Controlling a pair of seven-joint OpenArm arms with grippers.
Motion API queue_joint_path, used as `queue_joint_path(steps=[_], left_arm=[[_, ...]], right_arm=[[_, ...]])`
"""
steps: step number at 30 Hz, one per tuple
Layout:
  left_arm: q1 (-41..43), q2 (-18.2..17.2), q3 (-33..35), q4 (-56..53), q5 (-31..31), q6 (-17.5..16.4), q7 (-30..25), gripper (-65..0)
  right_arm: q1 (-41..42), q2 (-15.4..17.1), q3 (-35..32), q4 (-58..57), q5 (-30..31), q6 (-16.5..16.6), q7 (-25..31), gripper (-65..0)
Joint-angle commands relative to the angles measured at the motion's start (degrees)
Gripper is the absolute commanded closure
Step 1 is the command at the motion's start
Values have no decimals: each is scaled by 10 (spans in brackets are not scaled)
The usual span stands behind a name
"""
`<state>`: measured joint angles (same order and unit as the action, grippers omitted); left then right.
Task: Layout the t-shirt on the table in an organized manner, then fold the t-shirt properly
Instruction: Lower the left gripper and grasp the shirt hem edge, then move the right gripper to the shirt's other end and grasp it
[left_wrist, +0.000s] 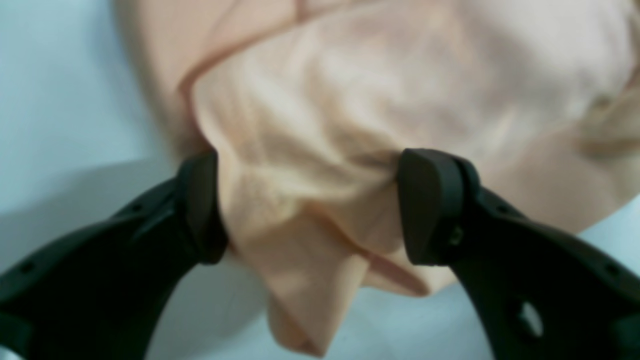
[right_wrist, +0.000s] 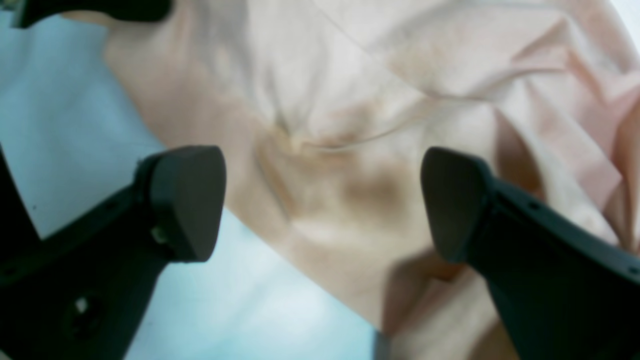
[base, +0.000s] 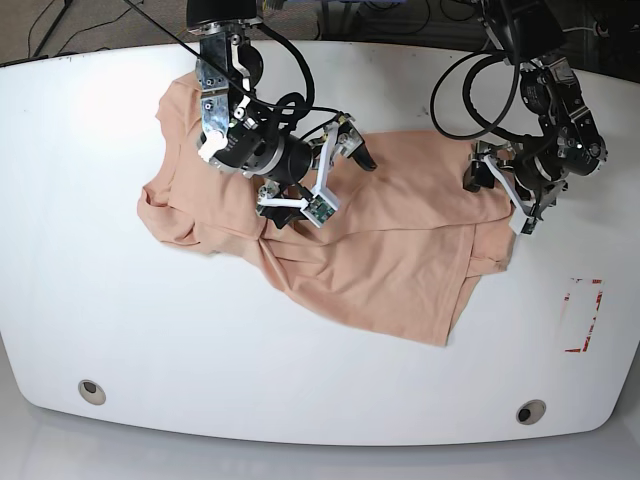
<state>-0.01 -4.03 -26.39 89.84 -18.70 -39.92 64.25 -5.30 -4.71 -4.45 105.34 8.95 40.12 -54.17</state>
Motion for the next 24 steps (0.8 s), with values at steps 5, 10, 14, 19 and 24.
queue_joint_path(steps=[5,10,14,19,24], left_arm=[[-7,-5,15,16,-6,-1,-6,-271],[-8,-5,16,16,-6,-1,-6,-207],[-8,-5,16,16,-6,-1,-6,-181],[-8,-5,16,15,-6,-1,-6,-100],[-9,-8,31,11,-6,-1,-8,-26]], right_arm=[[8,3,20,17,4,-1,10,-583],[8,3,35,27,4,-1,9,-583],[9,4,47,35,4,-1,-8,-583],[11,4,69,47,4,-1,-18,-583],[11,4,108,60,4,-1,-18,-583]])
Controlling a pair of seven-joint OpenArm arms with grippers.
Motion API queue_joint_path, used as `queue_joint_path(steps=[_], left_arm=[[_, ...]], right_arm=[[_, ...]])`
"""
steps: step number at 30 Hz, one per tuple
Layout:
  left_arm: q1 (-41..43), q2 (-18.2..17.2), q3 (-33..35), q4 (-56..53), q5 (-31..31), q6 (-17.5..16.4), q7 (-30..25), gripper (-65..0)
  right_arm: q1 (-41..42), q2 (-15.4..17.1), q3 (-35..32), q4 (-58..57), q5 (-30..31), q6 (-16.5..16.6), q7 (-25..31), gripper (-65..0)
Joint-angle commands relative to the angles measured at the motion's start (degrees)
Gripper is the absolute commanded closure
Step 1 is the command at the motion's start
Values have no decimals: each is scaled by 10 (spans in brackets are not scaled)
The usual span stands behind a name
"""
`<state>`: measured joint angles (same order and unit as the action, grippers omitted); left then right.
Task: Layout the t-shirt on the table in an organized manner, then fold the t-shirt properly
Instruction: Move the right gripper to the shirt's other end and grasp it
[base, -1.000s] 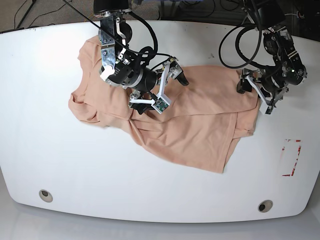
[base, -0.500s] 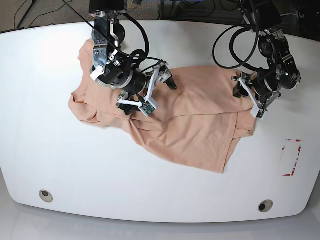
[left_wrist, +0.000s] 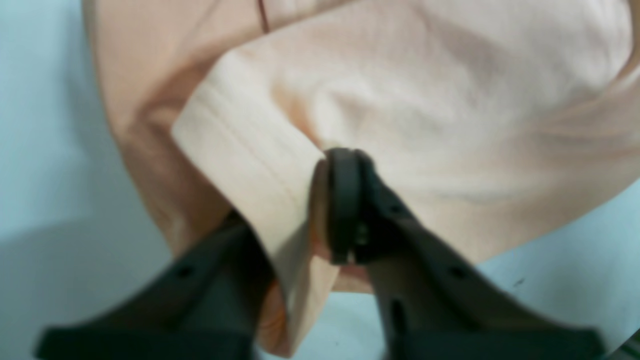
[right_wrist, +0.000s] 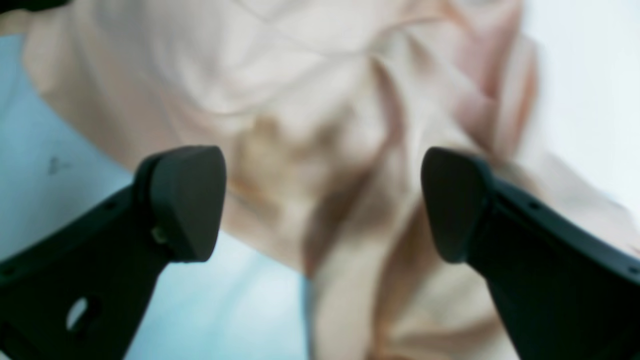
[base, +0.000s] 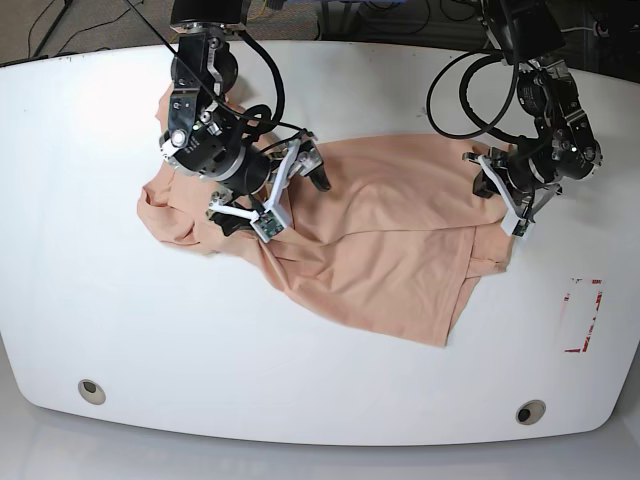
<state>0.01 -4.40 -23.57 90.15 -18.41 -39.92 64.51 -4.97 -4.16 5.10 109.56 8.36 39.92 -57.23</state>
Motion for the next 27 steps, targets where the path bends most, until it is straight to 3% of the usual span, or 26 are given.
queue_joint_path(steps=[1,12,27], left_arm=[[-9,-4,3,8,-9,-1,-11,-8],[-22,-4,0,11,-8,-1,-11,0],[-24,-6,-15,28,-7,-1,-9,0]], right_arm=[[8,-2,33,23,10,1,13,-583],[2,8,155,52,10,1,7,-590],[-9,10,182,28,5,1,-14,-585]])
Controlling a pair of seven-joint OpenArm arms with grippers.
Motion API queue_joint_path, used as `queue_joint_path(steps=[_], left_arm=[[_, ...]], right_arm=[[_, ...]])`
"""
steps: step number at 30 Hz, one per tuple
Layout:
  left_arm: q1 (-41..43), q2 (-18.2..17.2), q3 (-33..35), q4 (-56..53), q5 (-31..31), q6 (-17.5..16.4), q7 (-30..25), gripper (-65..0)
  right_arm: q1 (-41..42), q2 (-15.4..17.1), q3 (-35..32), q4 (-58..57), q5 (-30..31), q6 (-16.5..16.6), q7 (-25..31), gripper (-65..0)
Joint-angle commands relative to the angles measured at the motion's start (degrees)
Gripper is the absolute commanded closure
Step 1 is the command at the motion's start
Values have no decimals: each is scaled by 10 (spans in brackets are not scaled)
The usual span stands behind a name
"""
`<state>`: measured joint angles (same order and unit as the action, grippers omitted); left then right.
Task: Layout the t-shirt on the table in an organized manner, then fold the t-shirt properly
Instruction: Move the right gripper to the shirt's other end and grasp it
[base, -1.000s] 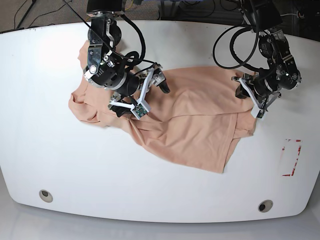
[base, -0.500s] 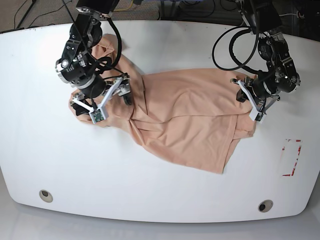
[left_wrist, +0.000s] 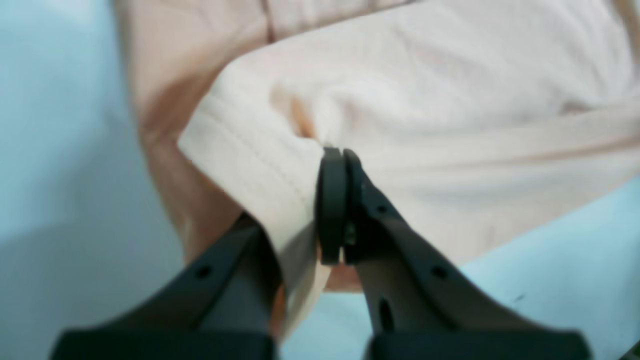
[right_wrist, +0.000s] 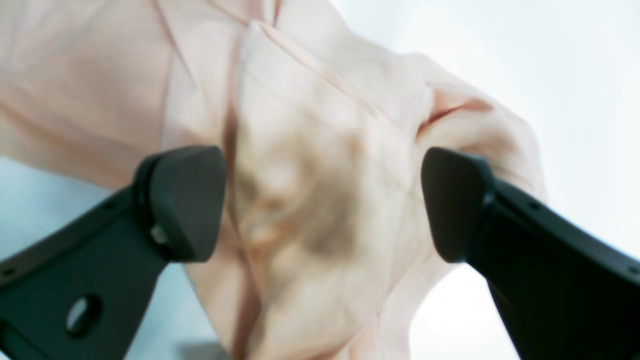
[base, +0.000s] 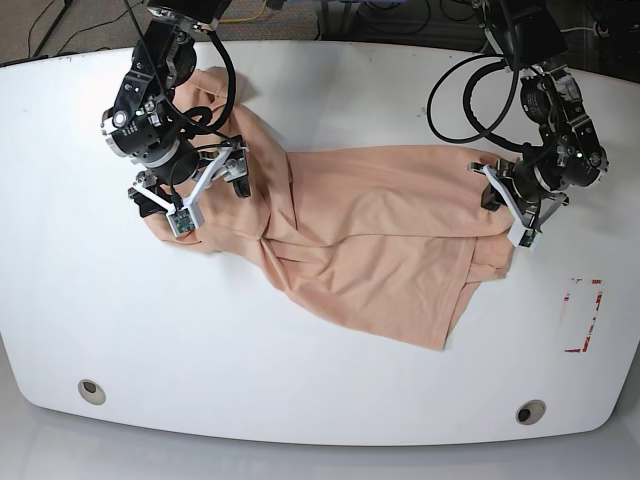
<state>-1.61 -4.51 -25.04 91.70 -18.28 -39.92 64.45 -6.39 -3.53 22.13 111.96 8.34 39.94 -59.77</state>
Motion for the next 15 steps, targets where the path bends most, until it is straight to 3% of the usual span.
queue_joint_path(steps=[1,8,15], left_arm=[[-8,-5,-1,13,-8,-1,-8,0],[-8,-5,-1,13,-8,-1,-8,0],[-8,-5,-1,13,-8,-1,-8,0]], right_arm=[[5,3,21,3,5,1,11,-585],[-17,3,105,10,11,1,10,-588],[-57,3,130,16,23,1,-16,-587]])
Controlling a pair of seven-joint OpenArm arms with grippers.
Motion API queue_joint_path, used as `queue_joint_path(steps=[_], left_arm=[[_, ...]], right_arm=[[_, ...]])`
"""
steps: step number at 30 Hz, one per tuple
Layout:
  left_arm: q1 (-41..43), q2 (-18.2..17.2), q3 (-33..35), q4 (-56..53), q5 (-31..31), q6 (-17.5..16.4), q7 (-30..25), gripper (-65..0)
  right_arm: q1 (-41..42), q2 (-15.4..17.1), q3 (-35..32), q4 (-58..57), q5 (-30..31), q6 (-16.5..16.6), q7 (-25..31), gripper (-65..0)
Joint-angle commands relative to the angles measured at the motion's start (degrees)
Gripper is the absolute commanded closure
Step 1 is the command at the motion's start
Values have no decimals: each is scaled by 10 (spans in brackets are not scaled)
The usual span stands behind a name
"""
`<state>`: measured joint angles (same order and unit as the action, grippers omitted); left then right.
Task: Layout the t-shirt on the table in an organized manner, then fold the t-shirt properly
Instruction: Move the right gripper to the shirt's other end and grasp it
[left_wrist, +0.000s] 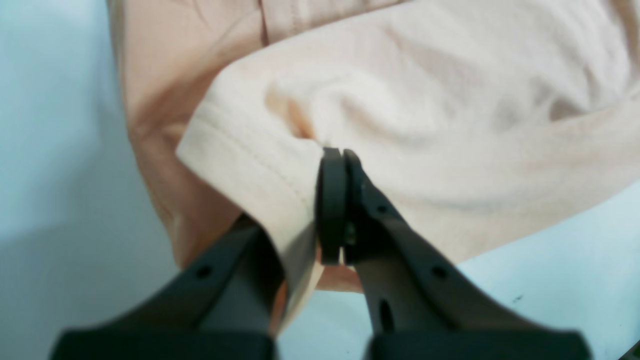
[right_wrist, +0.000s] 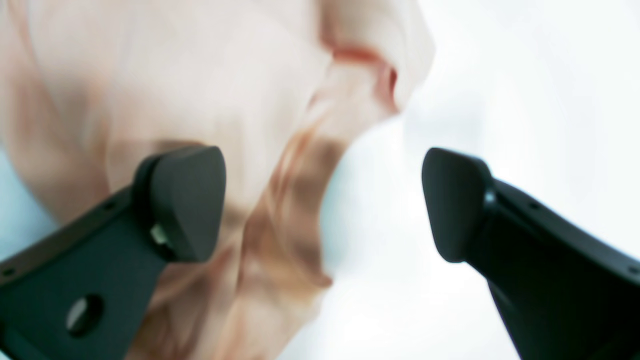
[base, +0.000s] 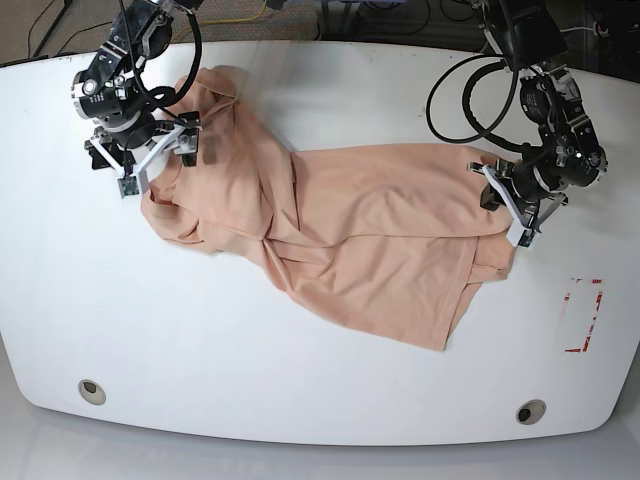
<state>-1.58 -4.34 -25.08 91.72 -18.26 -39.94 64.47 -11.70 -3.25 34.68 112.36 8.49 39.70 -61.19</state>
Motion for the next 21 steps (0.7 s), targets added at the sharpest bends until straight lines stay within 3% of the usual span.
queue_joint_path(steps=[1,12,21], left_arm=[[-8,-6,-1,12,-9,-1,-9,0],[-7,-6,-1,12,-9,-1,-9,0],[-7,-6,-1,12,-9,-1,-9,0]], right_arm=[[-7,0,7,12,27,3,-12,-585],[-23,-4,25,8,123,3,-65,-585],[-18,-3,-2,-15,139,3,-68,-585]])
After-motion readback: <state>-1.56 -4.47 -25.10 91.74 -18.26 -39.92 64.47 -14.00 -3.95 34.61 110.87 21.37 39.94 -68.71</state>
